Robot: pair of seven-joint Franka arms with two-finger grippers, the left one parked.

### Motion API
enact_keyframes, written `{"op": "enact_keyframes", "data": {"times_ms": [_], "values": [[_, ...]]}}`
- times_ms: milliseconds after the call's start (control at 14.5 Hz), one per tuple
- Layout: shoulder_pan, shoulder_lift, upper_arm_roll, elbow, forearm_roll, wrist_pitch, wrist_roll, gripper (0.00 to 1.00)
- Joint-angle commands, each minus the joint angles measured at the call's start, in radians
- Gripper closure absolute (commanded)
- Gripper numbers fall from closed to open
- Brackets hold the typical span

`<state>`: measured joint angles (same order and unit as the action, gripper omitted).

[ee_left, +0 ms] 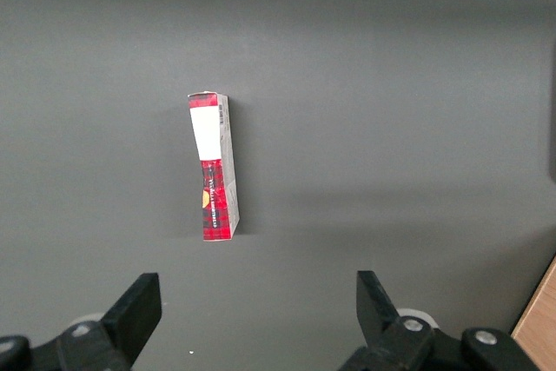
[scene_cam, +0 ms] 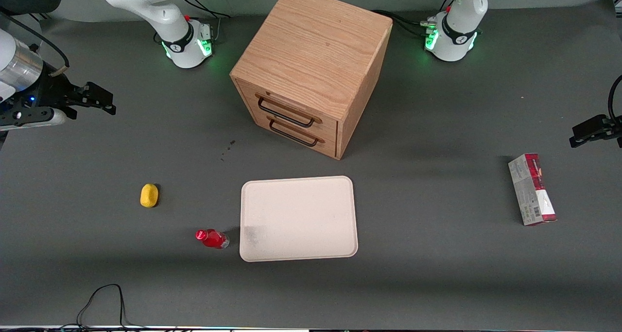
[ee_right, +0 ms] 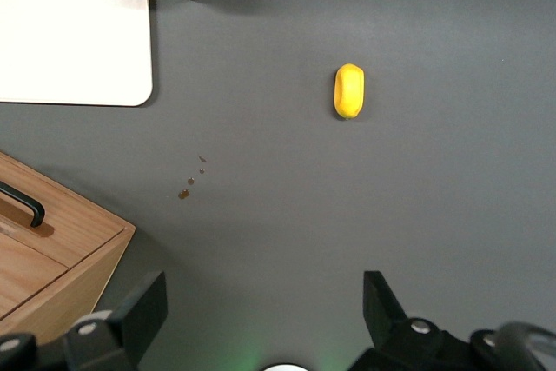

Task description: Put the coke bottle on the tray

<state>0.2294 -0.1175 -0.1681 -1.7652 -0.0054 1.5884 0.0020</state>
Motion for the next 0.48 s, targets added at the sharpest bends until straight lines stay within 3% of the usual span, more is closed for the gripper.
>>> {"op": "enact_keyframes", "data": {"times_ms": [0, 415], "values": [[-0.016, 0.016, 0.010, 0.035, 0.018, -0.025, -0.020, 0.00], [-0.021, 0.047, 0.012, 0.070, 0.018, -0.033, -0.024, 0.00]]}}
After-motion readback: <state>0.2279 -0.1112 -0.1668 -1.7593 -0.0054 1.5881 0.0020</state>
